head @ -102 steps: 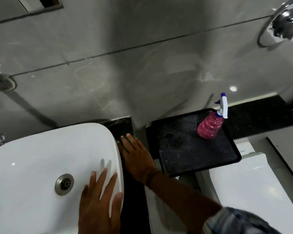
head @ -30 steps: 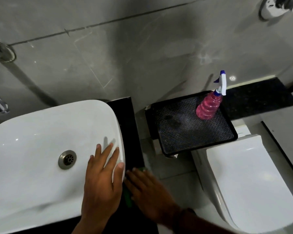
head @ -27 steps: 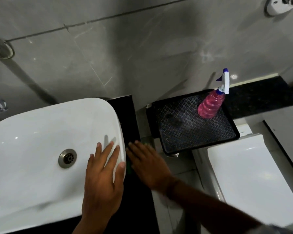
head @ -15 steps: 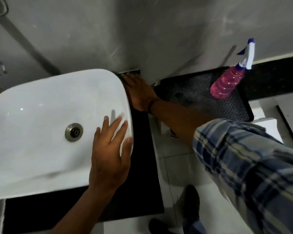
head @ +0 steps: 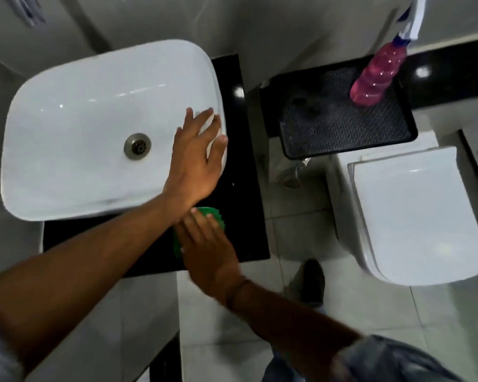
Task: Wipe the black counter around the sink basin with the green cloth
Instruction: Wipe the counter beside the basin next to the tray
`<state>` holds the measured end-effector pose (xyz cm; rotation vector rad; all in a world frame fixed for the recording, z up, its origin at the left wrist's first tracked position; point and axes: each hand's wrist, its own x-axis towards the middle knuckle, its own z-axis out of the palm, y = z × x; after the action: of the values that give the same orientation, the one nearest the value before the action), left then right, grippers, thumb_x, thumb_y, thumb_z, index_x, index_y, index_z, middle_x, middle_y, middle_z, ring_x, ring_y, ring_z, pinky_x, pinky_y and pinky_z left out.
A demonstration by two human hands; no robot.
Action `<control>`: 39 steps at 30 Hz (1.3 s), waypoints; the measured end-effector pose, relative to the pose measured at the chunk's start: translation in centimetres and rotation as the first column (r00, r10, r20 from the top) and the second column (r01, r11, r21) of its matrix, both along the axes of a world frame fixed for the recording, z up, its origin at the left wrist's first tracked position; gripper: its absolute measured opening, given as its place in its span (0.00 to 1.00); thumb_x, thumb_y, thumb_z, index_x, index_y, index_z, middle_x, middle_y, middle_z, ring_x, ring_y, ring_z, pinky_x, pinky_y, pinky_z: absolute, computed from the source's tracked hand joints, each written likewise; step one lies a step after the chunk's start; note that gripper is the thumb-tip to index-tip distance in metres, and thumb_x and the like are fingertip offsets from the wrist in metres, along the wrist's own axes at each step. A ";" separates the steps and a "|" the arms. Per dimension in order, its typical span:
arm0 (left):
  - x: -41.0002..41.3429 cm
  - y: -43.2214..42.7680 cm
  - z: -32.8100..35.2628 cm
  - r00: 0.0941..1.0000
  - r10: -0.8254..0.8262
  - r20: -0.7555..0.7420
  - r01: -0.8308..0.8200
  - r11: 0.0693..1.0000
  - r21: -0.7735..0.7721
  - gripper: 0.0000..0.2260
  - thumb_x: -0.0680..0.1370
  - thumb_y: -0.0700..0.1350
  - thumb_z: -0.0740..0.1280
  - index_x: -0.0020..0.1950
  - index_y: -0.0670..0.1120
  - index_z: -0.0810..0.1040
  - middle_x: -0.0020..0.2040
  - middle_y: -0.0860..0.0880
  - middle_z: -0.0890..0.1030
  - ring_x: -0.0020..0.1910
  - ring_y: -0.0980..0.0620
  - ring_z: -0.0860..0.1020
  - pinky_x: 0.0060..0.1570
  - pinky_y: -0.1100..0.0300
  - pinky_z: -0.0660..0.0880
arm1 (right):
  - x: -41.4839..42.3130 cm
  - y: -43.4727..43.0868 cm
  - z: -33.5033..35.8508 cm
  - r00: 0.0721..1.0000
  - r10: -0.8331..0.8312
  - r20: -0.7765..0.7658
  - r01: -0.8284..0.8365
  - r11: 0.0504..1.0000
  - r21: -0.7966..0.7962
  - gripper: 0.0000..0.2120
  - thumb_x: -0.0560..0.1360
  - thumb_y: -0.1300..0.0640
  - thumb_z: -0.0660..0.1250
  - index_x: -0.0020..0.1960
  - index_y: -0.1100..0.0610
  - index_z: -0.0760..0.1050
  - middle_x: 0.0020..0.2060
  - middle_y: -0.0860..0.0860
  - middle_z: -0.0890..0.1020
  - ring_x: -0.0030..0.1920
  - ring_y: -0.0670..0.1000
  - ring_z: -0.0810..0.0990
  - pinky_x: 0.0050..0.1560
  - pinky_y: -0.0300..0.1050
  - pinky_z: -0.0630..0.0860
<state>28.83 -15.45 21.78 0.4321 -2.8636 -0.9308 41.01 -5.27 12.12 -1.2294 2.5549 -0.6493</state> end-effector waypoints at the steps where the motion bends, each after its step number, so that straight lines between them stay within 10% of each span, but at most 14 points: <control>1: 0.2 0.0 -0.2 1.000 0.000 0.000 0.000 1.000 0.000 0.20 0.87 0.51 0.59 0.78 0.45 0.72 0.82 0.47 0.65 0.85 0.44 0.52 0.82 0.40 0.51 | 1.9 -1.6 0.3 0.998 0.041 0.042 -0.039 0.999 -0.028 0.26 0.82 0.55 0.60 0.79 0.58 0.71 0.79 0.58 0.72 0.81 0.62 0.65 0.83 0.59 0.52; 12: 0.0 -0.3 0.0 0.999 -0.004 0.036 0.004 1.000 0.016 0.22 0.88 0.52 0.58 0.80 0.45 0.69 0.83 0.47 0.63 0.85 0.45 0.48 0.82 0.38 0.48 | 6.2 -10.0 1.9 0.968 0.152 0.198 -0.189 0.964 0.186 0.26 0.80 0.45 0.52 0.72 0.50 0.79 0.71 0.51 0.80 0.77 0.59 0.71 0.79 0.66 0.56; 24: 0.0 -0.2 -0.6 1.000 0.019 0.022 -0.018 0.999 -0.040 0.21 0.87 0.52 0.59 0.80 0.48 0.69 0.83 0.49 0.63 0.85 0.47 0.50 0.81 0.43 0.45 | -2.6 4.1 -0.7 0.992 -0.119 0.029 0.116 0.988 0.098 0.33 0.76 0.44 0.62 0.79 0.52 0.67 0.76 0.57 0.71 0.79 0.63 0.66 0.79 0.66 0.59; 32: -3.4 1.1 0.0 0.997 0.035 0.071 -0.028 0.995 -0.098 0.31 0.83 0.40 0.57 0.85 0.44 0.51 0.86 0.46 0.52 0.85 0.47 0.46 0.83 0.41 0.47 | -5.4 3.8 -0.2 0.975 -0.220 0.031 0.210 0.958 0.196 0.40 0.74 0.29 0.60 0.80 0.47 0.64 0.79 0.58 0.68 0.81 0.65 0.63 0.78 0.71 0.60; 39: -3.6 1.6 -0.7 0.995 0.051 0.081 -0.039 0.988 -0.148 0.26 0.87 0.49 0.50 0.85 0.46 0.52 0.86 0.47 0.53 0.85 0.45 0.47 0.83 0.40 0.49 | -16.5 5.4 -0.6 0.943 -0.305 0.129 0.308 0.952 0.002 0.29 0.73 0.42 0.66 0.73 0.46 0.73 0.70 0.53 0.75 0.65 0.60 0.77 0.52 0.55 0.83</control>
<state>25.24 -13.90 21.12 0.5306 -2.9584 -0.7057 24.50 0.14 11.54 -0.7690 2.6573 -0.7877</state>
